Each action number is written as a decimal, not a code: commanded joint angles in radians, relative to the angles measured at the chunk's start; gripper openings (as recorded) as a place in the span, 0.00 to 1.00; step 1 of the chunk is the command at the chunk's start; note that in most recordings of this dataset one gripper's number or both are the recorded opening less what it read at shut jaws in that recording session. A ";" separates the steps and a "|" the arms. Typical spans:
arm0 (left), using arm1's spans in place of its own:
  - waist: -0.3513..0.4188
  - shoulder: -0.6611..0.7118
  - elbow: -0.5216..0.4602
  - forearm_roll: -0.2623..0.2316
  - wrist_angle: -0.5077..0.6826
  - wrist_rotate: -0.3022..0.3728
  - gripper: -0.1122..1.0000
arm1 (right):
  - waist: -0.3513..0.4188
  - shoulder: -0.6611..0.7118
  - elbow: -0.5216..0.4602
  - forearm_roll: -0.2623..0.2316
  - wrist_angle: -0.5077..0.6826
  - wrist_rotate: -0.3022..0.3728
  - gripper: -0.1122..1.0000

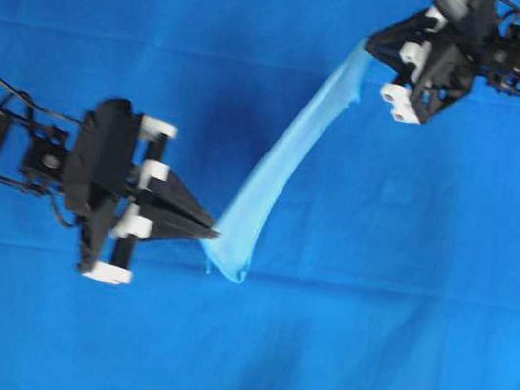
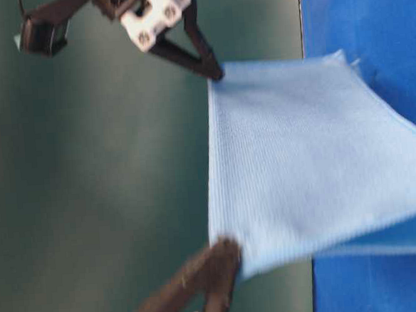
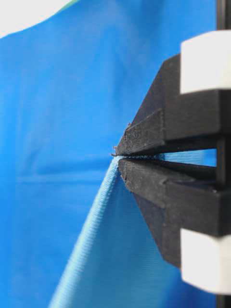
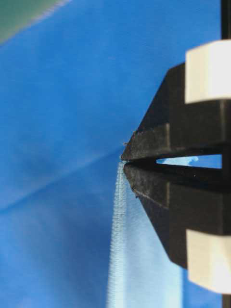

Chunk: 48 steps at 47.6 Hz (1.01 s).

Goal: Fold the light blue towel.
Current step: 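Swing the right gripper up and left gripper right, turning the strip vertical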

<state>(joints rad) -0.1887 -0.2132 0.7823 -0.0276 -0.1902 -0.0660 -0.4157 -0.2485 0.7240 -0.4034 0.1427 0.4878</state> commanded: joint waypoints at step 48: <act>-0.025 0.502 -0.578 0.005 -0.071 0.265 0.11 | -0.044 -0.256 0.150 -0.044 0.150 -0.002 0.12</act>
<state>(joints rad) -0.1917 0.2853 0.2562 -0.0261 -0.2485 0.1979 -0.4310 -0.4801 0.8805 -0.4449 0.2654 0.4863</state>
